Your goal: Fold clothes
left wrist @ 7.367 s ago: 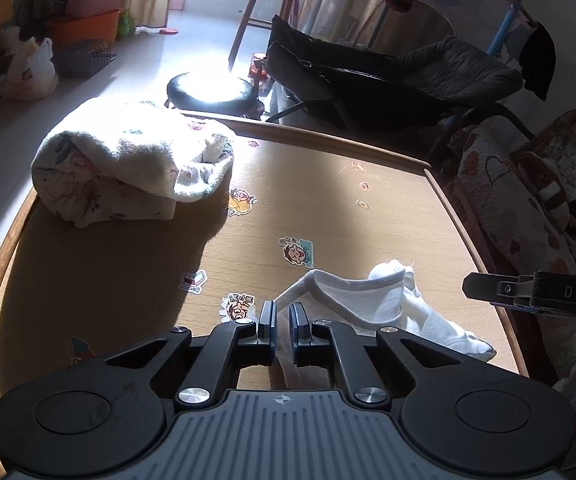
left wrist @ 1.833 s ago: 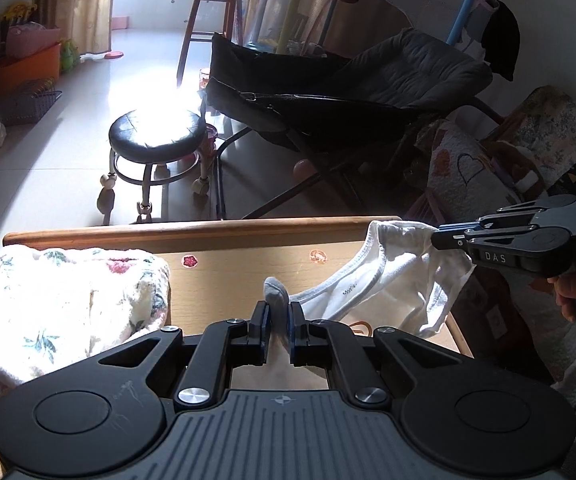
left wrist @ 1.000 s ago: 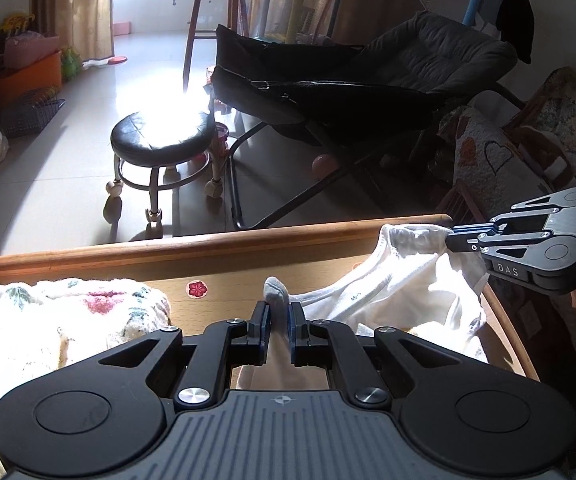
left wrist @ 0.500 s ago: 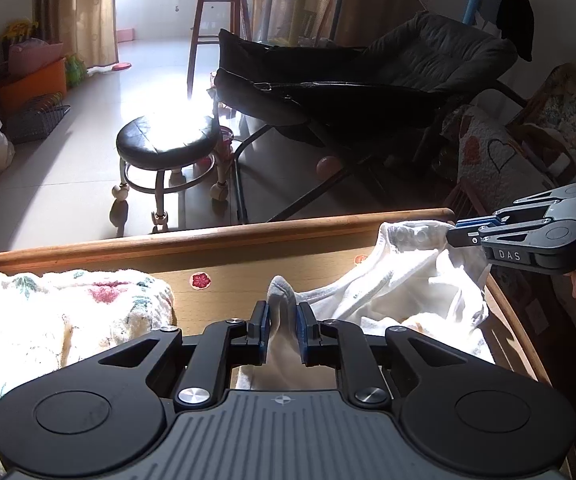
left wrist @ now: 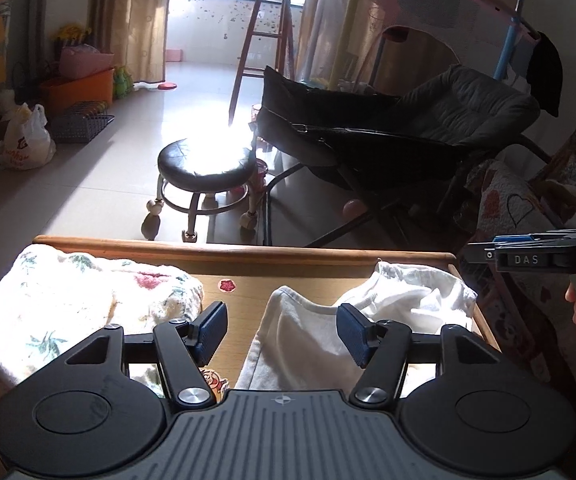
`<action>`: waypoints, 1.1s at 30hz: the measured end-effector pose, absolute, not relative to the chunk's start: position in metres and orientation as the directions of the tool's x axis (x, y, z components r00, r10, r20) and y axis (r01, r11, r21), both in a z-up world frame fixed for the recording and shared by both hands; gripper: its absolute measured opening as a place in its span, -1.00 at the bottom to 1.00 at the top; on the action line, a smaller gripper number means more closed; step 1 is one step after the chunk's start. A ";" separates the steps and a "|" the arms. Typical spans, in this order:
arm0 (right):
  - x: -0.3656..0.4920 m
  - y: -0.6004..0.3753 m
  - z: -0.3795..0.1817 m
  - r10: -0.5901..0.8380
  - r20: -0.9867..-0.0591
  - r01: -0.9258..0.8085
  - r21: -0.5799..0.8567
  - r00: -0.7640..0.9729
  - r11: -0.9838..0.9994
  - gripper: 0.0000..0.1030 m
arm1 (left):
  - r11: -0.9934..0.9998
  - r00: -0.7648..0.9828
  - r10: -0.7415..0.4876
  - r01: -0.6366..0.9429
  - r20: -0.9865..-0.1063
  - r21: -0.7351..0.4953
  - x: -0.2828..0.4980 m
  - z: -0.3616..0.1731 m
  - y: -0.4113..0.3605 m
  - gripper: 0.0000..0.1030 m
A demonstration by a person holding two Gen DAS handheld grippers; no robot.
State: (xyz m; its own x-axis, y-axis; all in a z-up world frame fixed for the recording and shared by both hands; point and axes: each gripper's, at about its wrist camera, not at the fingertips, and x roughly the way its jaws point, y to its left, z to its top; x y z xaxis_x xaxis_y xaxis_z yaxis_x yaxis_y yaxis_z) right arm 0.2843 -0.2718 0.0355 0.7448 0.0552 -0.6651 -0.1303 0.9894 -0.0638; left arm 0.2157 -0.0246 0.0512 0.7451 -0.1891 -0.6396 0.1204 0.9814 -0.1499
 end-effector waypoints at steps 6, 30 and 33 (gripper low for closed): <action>0.261 -0.282 0.050 0.076 -0.642 -0.092 0.008 0.763 0.996 0.00 | 0.979 0.732 -0.194 0.105 -0.654 -0.173 0.196 0.059 -0.021 0.22; 0.084 -0.249 0.035 0.178 -0.693 -0.023 0.226 0.699 0.974 0.01 | 0.946 0.689 -0.300 0.125 -0.660 -0.299 0.085 0.026 -0.002 0.12; 0.074 -0.241 0.034 0.184 -0.696 -0.035 0.222 0.694 0.974 0.01 | 0.955 0.671 -0.275 0.109 -0.689 -0.274 0.076 0.019 -0.001 -0.59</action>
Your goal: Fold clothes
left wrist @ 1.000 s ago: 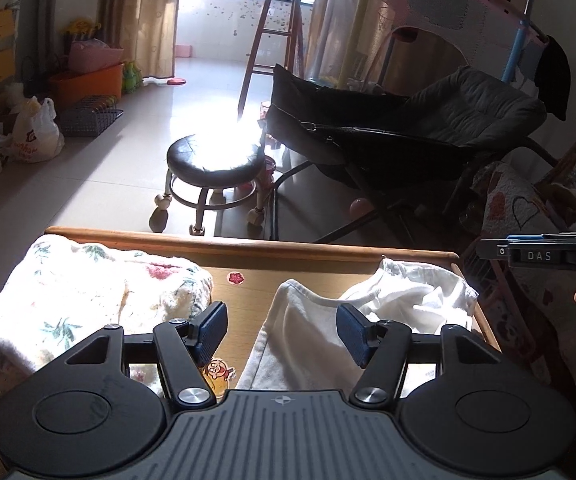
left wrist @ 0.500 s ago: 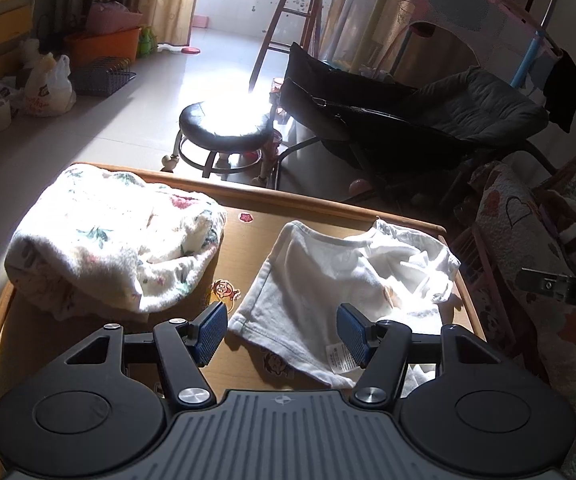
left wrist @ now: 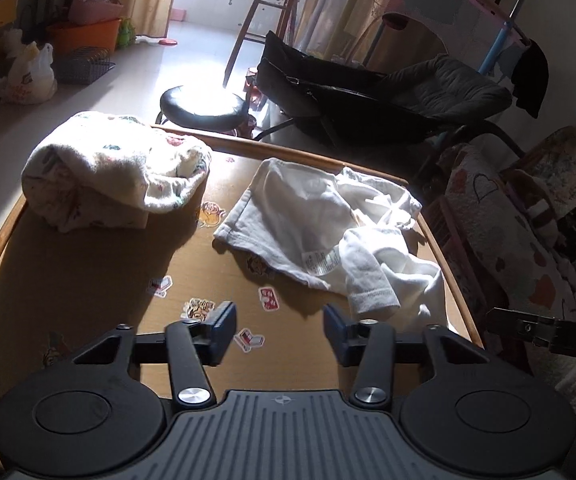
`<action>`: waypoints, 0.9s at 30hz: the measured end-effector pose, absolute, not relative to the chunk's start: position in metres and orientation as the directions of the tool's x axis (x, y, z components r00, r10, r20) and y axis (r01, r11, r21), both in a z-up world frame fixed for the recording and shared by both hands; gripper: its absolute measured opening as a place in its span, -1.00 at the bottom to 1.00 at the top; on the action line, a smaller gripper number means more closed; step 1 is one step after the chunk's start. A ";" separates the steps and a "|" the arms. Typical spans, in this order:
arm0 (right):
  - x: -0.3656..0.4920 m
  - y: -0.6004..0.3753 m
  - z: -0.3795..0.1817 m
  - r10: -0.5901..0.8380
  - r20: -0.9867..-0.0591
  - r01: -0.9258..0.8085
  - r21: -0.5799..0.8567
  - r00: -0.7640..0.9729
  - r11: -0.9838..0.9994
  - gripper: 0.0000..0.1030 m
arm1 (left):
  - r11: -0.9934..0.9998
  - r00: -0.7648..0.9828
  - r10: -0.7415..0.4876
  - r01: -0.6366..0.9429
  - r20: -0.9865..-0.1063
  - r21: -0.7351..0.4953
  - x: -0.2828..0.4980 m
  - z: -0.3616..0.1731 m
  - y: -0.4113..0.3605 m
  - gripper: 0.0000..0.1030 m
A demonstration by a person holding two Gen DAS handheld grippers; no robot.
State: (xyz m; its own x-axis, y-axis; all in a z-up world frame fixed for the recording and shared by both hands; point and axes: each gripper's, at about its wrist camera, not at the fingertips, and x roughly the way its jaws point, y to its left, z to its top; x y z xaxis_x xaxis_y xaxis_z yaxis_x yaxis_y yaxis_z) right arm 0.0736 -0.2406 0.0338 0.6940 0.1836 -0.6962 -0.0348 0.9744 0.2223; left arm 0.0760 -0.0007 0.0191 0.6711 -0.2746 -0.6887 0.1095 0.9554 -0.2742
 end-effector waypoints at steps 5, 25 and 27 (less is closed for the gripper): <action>0.065 -0.237 0.035 0.192 -0.692 -0.021 0.248 0.696 0.969 0.01 | 0.967 0.665 -0.240 0.102 -0.707 -0.233 0.067 0.015 0.003 -0.91; 0.055 -0.240 0.034 0.197 -0.681 -0.008 0.270 0.705 0.963 0.01 | 0.980 0.684 -0.186 0.081 -0.705 -0.180 0.082 0.021 -0.004 -0.83; 0.055 -0.240 0.034 0.200 -0.680 -0.010 0.273 0.706 0.962 0.01 | 0.972 0.672 -0.218 0.088 -0.708 -0.216 0.090 0.021 -0.005 -0.82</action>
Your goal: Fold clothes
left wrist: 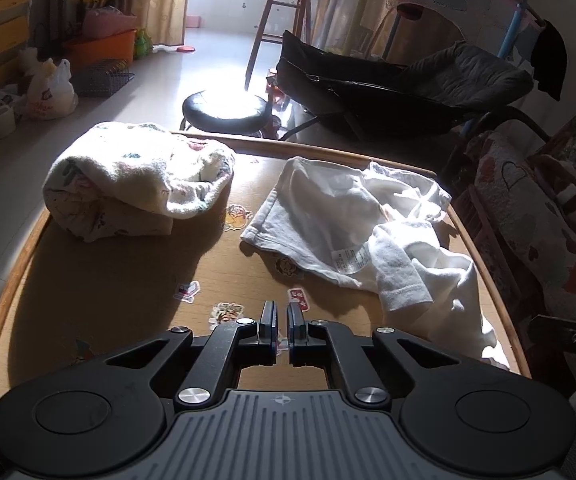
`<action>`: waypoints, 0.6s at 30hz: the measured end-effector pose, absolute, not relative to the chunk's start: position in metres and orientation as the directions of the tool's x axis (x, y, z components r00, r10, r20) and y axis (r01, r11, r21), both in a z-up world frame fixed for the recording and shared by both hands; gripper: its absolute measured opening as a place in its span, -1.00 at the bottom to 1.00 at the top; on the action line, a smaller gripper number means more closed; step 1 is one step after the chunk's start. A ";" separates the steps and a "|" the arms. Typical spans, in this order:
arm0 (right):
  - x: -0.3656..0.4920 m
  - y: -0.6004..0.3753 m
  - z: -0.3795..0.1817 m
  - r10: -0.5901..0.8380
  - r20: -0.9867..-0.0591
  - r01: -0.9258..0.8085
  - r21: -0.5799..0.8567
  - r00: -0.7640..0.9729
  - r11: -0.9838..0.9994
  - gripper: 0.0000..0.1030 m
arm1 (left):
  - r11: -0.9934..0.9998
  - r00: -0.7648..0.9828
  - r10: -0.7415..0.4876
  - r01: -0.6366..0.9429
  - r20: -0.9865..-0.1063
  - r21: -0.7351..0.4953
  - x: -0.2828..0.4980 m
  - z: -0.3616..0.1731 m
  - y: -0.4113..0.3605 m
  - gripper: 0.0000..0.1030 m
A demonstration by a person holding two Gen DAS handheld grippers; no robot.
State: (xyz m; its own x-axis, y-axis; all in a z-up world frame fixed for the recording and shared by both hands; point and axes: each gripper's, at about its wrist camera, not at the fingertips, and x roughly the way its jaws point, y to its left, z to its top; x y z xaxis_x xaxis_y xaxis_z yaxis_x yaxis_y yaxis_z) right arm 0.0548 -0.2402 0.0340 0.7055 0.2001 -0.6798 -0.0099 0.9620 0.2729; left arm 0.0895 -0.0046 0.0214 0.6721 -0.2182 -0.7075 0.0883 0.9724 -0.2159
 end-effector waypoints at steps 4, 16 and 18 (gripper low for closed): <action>0.054 -0.242 0.032 0.205 -0.682 -0.006 0.282 0.702 0.959 0.01 | 0.967 0.665 -0.231 0.079 -0.710 -0.240 0.104 0.021 -0.011 -0.76; 0.059 -0.248 0.030 0.217 -0.680 -0.010 0.295 0.701 0.956 0.01 | 0.966 0.677 -0.241 0.099 -0.695 -0.239 0.119 0.016 -0.026 0.00; 0.060 -0.247 0.029 0.223 -0.680 -0.015 0.297 0.699 0.955 0.01 | 0.966 0.692 -0.238 0.100 -0.681 -0.237 0.118 0.015 -0.026 0.08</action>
State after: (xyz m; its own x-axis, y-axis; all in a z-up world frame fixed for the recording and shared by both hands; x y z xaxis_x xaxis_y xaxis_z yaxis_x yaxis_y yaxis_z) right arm 0.0596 -0.2475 0.0291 0.6989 0.2226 -0.6796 -0.0150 0.9547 0.2973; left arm 0.1180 -0.0262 0.0152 0.6924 -0.2385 -0.6809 0.1001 0.9664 -0.2366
